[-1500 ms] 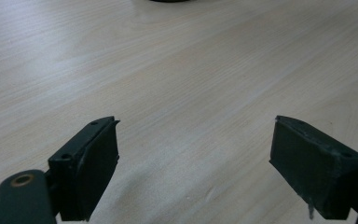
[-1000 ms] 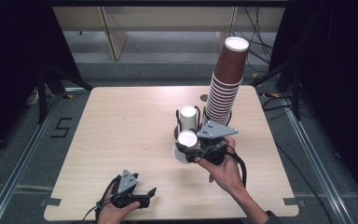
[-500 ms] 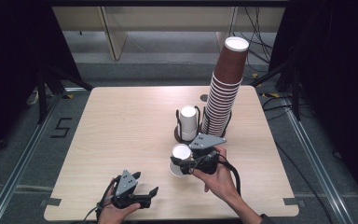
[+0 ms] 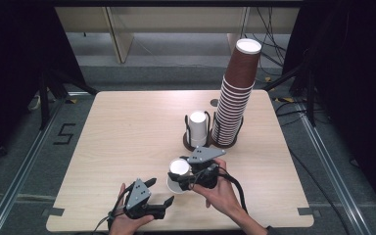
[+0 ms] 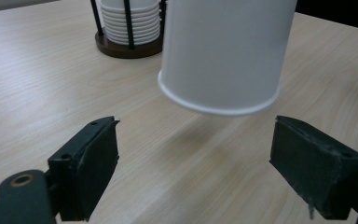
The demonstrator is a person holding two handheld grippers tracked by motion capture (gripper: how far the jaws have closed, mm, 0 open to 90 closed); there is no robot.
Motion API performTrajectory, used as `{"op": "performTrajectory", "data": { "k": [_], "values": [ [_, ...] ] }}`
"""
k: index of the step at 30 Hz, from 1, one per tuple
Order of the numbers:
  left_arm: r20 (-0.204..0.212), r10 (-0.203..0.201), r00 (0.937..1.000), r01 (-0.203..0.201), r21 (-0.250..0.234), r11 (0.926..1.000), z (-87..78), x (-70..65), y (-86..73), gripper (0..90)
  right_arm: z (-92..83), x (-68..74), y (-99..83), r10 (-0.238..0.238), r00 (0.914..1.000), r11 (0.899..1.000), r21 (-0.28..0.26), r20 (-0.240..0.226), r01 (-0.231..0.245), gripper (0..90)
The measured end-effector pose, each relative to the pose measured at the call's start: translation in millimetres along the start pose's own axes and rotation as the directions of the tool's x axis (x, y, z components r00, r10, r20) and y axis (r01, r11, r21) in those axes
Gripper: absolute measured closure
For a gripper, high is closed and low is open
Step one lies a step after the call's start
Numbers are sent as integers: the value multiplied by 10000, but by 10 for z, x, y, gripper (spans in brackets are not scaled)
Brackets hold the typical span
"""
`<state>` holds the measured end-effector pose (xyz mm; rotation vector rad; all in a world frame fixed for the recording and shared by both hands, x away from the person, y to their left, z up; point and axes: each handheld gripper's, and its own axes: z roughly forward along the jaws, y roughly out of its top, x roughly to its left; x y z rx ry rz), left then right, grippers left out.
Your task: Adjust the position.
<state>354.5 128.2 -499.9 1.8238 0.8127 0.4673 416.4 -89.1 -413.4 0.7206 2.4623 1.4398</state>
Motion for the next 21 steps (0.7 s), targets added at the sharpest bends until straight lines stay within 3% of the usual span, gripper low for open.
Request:
{"op": "performTrajectory", "data": {
  "k": [2,3,6,10,15,19,21],
  "values": [
    [72,85,9999,-85,5,10000,19,-16,-1,146,19,40,5,173,9998,9998,-8,-119,-173,348],
    [145,132,9998,-131,-74,9999,30,-23,-3,146,25,44,13,-8,9999,10000,-26,-110,7,348],
    [170,282,9995,-280,-130,9995,48,-47,2,146,70,98,32,92,9986,9999,-128,-517,-99,348],
    [231,444,9987,-437,-294,9986,89,-66,8,140,111,158,25,77,9980,9999,-92,-621,-83,348],
    [239,520,9984,-509,-447,9977,101,-82,21,135,105,174,20,321,9973,9995,-48,-656,-325,348],
    [397,536,9978,-508,-694,9963,134,-89,17,128,99,159,19,403,9943,9987,-264,-983,-431,348],
    [273,608,9978,-591,-595,9965,146,-98,16,129,92,167,18,495,9939,9982,-290,-988,-526,348]
  ]
}}
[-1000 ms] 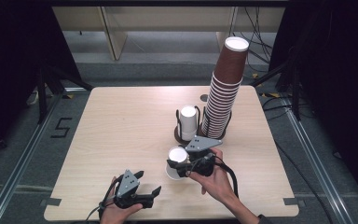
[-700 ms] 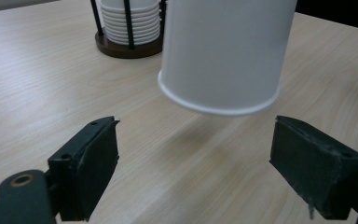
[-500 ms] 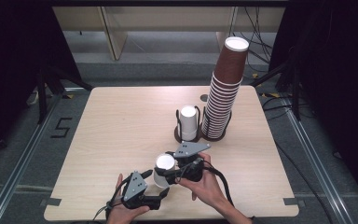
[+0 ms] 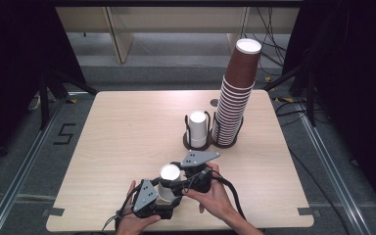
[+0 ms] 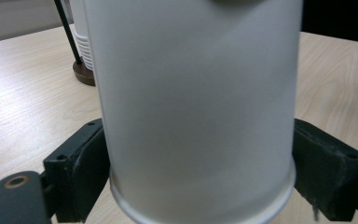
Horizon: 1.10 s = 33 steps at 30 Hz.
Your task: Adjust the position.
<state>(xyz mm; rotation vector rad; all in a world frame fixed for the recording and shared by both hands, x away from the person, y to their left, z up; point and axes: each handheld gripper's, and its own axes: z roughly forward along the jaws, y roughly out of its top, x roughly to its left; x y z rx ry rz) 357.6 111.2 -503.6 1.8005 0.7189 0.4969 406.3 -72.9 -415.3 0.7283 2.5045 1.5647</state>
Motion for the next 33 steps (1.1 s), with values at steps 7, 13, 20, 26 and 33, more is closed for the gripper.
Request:
{"op": "performTrajectory", "data": {
  "k": [7,13,20,26,33],
  "values": [
    [151,-101,9998,100,84,9999,3,13,-16,146,-9,0,-7,255,9988,9997,-22,-407,-256,345],
    [231,358,9991,-365,319,9988,-23,21,3,191,-72,-50,-8,337,9988,9990,315,-367,-326,261],
    [327,1448,9889,-1471,825,9857,-35,17,21,208,-219,-127,-11,294,9980,9976,645,-562,-258,207],
    [593,1750,9828,-1803,1001,9785,-35,-34,29,211,-274,-170,-45,449,9942,9943,1008,-981,-349,219],
    [933,1645,9820,-1704,589,9836,-39,-26,21,184,-251,-169,-71,860,9866,9911,1126,-1388,-705,338]
  ]
}}
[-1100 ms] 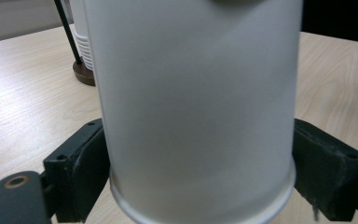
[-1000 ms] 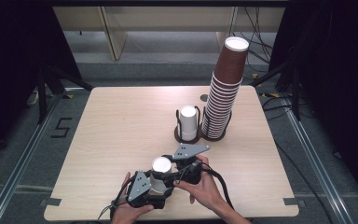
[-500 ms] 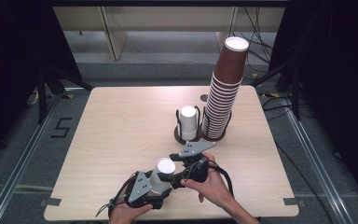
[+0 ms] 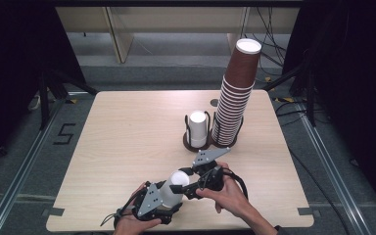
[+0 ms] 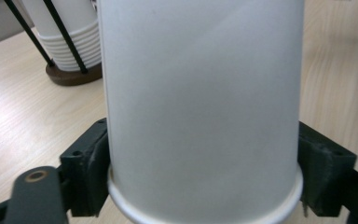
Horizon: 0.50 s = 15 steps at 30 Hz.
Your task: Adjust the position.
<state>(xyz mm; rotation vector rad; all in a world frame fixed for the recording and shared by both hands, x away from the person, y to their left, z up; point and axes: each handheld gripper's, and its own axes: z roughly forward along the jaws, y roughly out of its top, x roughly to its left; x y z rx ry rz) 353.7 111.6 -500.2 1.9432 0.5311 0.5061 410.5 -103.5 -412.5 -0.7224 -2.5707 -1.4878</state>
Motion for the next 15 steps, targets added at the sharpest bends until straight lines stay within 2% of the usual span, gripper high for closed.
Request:
{"op": "performTrajectory", "data": {
  "k": [1,5,6,7,8,10,11,12,15],
  "values": [
    [0,0,10000,0,0,10000,0,0,0,174,0,0,0,0,10000,10000,0,0,0,338],
    [-69,-52,10000,47,-769,9970,-16,26,-6,158,-54,-22,27,93,9999,9991,-408,-68,-96,341],
    [-67,-34,10000,28,-905,9959,-24,27,-4,158,-87,-39,32,326,9994,9981,-526,-147,-334,341],
    [-67,-137,9999,130,-982,9951,-33,24,-4,158,-87,-39,32,326,9994,9981,-526,-147,-334,341],
    [-51,-121,9999,115,-1079,9941,-40,28,-3,157,-104,-59,32,602,9972,9961,-613,-441,-629,340],
    [-56,-191,9998,183,-1285,9915,-50,27,-2,158,-112,-83,32,505,9978,9962,-684,-440,-534,340],
    [-70,-167,9998,155,-1436,9895,-46,29,-2,158,-128,-66,29,951,9941,9932,-618,-526,-983,338],
    [-55,-129,9999,121,-1356,9907,-62,32,3,158,-140,-102,30,640,9968,9952,-706,-478,-673,334],
    [-59,-55,10000,46,-1414,9899,-74,42,-3,158,-151,-111,23,751,9960,9950,-627,-491,-782,332]
  ]
}}
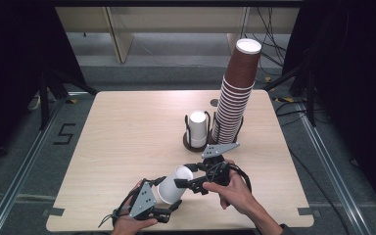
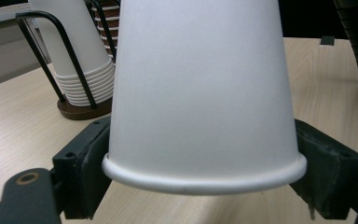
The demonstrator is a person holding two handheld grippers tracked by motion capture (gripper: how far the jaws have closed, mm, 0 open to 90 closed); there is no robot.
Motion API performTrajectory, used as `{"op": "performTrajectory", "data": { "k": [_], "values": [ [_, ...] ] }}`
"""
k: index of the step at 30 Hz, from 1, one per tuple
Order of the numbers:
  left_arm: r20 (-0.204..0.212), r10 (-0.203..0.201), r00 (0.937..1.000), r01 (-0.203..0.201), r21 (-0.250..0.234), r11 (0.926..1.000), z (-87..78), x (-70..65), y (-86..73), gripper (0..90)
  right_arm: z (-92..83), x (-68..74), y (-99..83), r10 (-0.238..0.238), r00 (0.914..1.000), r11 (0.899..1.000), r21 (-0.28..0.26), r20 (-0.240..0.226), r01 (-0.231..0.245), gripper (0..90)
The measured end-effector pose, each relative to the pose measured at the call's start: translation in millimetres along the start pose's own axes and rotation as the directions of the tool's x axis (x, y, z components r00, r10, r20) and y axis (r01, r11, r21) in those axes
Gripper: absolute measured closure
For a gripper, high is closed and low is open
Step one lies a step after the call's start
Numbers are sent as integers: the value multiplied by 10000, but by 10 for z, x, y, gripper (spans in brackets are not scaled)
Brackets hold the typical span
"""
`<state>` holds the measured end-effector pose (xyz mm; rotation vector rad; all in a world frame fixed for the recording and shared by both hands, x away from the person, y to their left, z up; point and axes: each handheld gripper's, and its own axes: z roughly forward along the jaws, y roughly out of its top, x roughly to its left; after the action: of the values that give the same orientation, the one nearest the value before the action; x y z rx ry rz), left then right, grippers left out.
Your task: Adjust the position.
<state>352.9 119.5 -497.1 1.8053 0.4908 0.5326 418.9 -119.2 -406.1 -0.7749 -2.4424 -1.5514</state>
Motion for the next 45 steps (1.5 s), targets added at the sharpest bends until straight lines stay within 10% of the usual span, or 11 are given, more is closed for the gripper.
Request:
{"op": "performTrajectory", "data": {
  "k": [11,17,23,28,33,44,45],
  "values": [
    [84,81,9999,-84,368,9993,-30,52,6,219,16,-70,-36,234,9997,9997,85,-26,-233,312],
    [255,239,9994,-267,1172,9927,-51,101,12,232,-21,-30,14,-721,9965,9964,471,413,702,208],
    [558,914,9942,-1013,2112,9722,-51,79,28,233,-69,7,59,-2213,9733,9686,1298,614,2120,178],
    [974,1291,9868,-1490,2373,9600,-48,34,61,236,-65,21,48,-3153,9479,9325,2002,454,3006,184],
    [1326,1455,9804,-1777,2780,9440,-59,6,93,236,-32,90,28,-4140,9102,8729,2889,124,3931,192],
    [1732,1728,9696,-2198,3069,9260,-45,-31,95,236,33,152,-21,-5042,8627,7938,3726,-388,4806,218],
    [1865,1876,9644,-2403,3213,9160,-51,-26,104,236,35,162,-28,-5131,8571,7836,3819,-469,4900,222]
  ]
}}
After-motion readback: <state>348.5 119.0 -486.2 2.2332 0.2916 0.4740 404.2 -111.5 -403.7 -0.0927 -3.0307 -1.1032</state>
